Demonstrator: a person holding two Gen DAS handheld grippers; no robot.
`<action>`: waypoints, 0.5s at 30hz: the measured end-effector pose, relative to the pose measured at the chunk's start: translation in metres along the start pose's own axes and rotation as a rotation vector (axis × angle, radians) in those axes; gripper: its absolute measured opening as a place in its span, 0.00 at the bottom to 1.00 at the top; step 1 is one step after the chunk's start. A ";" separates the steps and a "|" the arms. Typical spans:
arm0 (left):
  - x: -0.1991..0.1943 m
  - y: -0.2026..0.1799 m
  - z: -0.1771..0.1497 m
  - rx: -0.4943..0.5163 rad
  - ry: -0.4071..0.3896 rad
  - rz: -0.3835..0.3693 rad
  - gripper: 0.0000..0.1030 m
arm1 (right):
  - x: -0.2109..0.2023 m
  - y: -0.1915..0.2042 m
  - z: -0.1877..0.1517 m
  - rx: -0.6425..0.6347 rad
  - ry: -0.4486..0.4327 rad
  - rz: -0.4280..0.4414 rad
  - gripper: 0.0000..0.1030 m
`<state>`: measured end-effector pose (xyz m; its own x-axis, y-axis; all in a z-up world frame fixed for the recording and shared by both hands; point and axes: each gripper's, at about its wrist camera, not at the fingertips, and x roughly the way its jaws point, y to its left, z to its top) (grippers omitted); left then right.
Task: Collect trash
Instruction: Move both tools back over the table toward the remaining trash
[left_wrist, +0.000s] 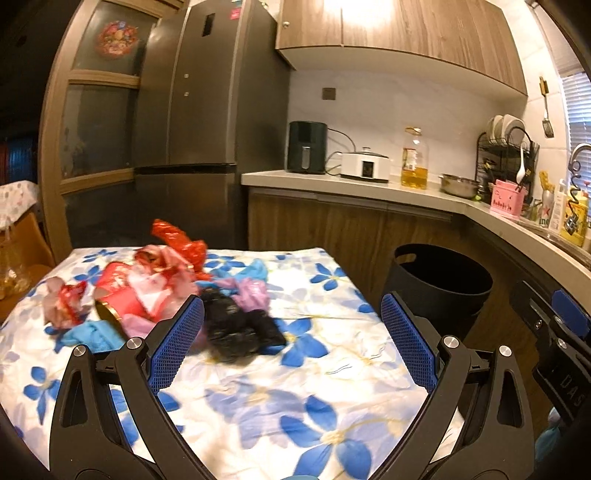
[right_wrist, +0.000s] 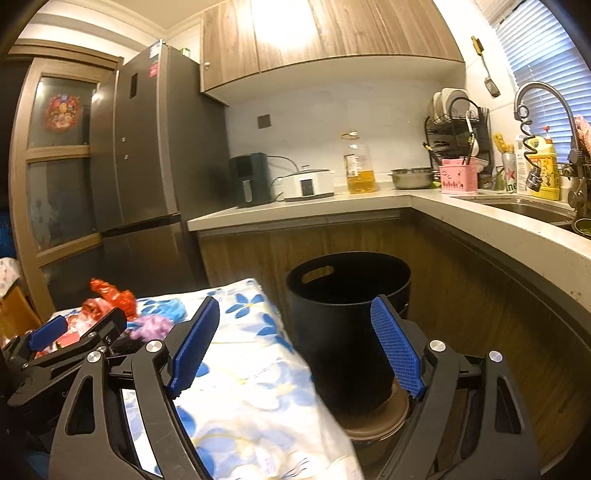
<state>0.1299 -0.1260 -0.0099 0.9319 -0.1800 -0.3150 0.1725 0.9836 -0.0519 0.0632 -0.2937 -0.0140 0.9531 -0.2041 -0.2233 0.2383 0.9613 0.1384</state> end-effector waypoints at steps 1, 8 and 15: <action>-0.003 0.006 0.000 -0.007 -0.002 0.007 0.92 | -0.002 0.005 -0.001 -0.005 -0.001 0.010 0.79; -0.015 0.038 -0.005 -0.045 -0.002 0.070 0.92 | -0.003 0.036 -0.008 -0.033 0.007 0.075 0.79; -0.022 0.065 -0.008 -0.074 -0.001 0.125 0.92 | 0.001 0.060 -0.015 -0.050 0.022 0.125 0.79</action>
<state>0.1183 -0.0577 -0.0144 0.9448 -0.0564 -0.3226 0.0315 0.9961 -0.0821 0.0752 -0.2333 -0.0205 0.9704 -0.0783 -0.2285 0.1075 0.9871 0.1185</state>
